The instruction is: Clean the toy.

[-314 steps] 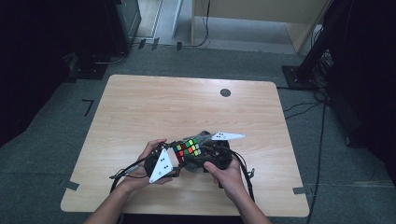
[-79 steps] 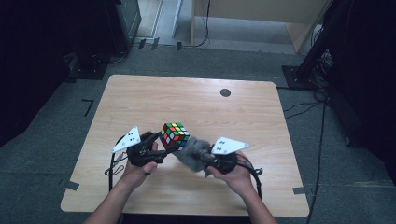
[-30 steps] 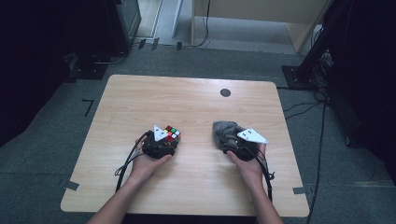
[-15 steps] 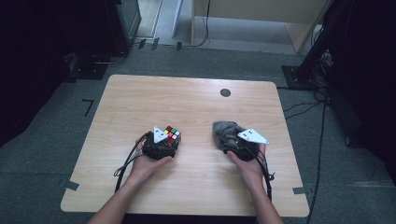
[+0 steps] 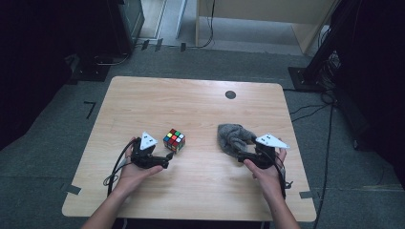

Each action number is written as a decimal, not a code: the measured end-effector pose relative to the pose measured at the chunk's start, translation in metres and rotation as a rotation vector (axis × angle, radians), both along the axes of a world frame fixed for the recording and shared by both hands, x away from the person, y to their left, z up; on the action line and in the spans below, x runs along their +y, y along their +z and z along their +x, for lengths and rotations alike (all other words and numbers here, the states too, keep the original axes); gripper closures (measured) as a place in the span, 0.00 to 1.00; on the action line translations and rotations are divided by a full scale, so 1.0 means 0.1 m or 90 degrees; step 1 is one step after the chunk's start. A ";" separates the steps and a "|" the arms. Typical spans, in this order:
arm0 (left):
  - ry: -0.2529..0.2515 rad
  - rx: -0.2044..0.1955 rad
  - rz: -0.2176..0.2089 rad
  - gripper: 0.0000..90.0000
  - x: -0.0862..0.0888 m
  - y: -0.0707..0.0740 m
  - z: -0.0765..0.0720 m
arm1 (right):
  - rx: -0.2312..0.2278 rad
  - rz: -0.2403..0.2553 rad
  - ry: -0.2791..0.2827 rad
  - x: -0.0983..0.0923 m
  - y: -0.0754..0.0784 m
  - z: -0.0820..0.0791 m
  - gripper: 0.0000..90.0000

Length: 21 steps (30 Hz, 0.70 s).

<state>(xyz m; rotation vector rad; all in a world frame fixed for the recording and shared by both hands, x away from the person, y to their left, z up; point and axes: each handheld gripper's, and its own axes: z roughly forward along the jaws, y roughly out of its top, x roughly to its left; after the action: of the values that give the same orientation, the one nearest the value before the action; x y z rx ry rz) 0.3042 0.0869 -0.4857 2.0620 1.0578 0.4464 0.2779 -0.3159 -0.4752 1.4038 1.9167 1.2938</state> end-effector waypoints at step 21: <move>0.093 0.053 0.027 0.03 0.97 -0.21 -0.36 | 0.049 -0.056 -0.040 -0.65 -0.21 -0.57 0.14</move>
<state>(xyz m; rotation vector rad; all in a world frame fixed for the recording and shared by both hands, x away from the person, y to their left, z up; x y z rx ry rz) 0.2687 0.1836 -0.5067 2.0639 1.2650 0.4623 0.2206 -0.3808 -0.4960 1.4773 1.9378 1.1287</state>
